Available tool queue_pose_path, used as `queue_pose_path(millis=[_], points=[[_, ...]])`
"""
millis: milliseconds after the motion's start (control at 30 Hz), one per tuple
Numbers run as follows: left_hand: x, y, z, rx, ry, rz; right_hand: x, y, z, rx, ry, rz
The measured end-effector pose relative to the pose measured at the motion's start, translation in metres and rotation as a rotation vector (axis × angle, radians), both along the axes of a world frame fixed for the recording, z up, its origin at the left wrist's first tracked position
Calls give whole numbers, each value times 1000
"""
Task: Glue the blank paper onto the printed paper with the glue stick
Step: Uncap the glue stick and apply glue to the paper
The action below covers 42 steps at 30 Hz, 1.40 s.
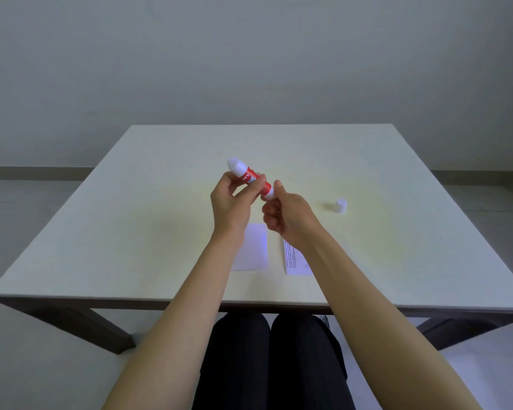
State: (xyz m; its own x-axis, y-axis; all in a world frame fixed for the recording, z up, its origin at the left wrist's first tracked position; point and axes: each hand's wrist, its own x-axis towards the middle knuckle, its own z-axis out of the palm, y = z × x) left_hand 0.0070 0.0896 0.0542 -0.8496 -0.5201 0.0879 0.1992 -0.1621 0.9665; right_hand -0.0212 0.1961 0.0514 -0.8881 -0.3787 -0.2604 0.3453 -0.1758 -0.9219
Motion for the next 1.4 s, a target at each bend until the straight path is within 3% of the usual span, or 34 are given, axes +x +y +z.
queue_pose_path(millis=[67, 133, 233, 300, 400, 500, 600, 667, 833, 933, 1033, 1233, 1400], points=[[2, 1, 0, -53, -16, -25, -1, 2, 2, 119, -17, 7], [3, 0, -1, -34, -11, -21, -2, 6, 0, 162, 97, 4], [1, -5, 1, -35, 3, 2, -2, 11, -2, -103, 180, 66], [-1, -7, 3, -52, 5, -8, -3, 12, -2, -179, 101, 79], [0, -4, 2, -107, 2, -62, -4, 7, 0, -14, -61, 40], [2, -5, 1, -93, 4, -56, -5, 7, -2, 65, -5, 57], [2, -7, -1, -64, 2, -27, -5, 11, -3, -151, 79, 111], [3, -8, -2, -58, -3, -26, -5, 11, -2, -167, 28, 115], [4, -6, -2, -62, 6, -76, -4, 4, 0, 25, -196, 64], [4, -5, -3, -43, 5, -49, -6, 5, -6, 47, -54, 60], [3, -7, -5, -26, -6, -37, -7, 9, -10, -84, 49, 75], [4, 1, -9, -79, -2, -129, -4, 8, -11, -3, -178, -20], [5, -3, -10, -56, 5, -161, 0, 8, -8, -282, -108, 56]])
